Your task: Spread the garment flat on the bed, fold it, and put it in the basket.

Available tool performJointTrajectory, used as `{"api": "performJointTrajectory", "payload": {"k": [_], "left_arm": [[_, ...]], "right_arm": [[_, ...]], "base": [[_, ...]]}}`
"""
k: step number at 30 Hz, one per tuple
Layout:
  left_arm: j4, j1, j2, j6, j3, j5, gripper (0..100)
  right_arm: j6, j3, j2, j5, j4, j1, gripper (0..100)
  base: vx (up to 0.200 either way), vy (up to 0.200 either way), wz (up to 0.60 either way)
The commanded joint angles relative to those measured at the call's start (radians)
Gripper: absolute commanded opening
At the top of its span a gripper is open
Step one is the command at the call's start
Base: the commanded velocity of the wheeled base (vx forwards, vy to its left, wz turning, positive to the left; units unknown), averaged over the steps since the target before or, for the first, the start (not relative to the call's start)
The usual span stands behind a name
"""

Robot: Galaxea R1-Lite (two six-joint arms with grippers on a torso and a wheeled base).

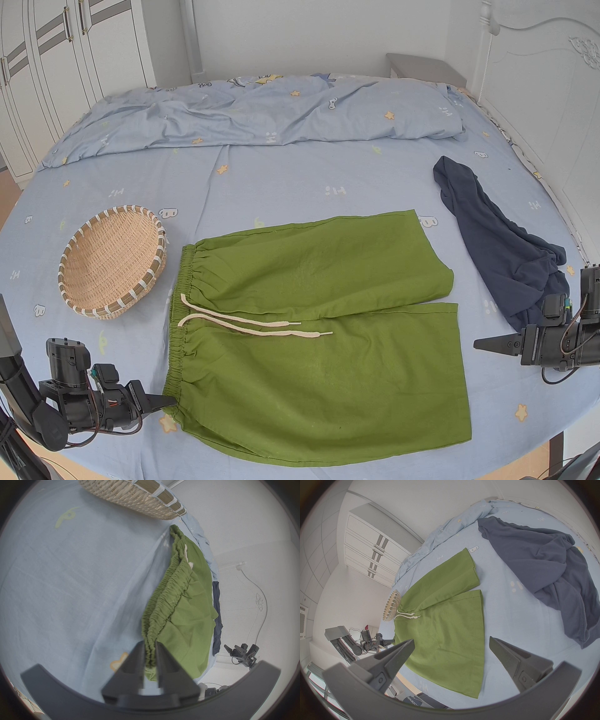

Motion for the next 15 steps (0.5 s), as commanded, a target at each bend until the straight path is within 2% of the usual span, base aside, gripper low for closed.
{"api": "performJointTrajectory", "payload": {"k": [1,8,12,15], "left_arm": [[0.003,0.007,-0.004,0.0,0.018,0.0,0],[0.047,0.025,-0.041,0.001,0.018,0.003,0],[0.096,0.04,-0.086,0.005,0.018,0.0,0],[0.132,0.039,-0.078,0.063,0.018,0.0,0]], "right_arm": [[0.0,0.0,0.003,0.0,0.001,0.0,100],[0.0,0.029,-0.002,-0.001,0.001,0.002,100],[-0.017,0.119,0.001,0.002,-0.001,0.003,100],[-0.048,0.181,0.015,0.017,-0.013,0.006,100]], "base": [[0.0,0.0,0.0],[0.0,0.0,0.0],[0.0,0.0,0.0],[0.0,0.0,0.0]]}}
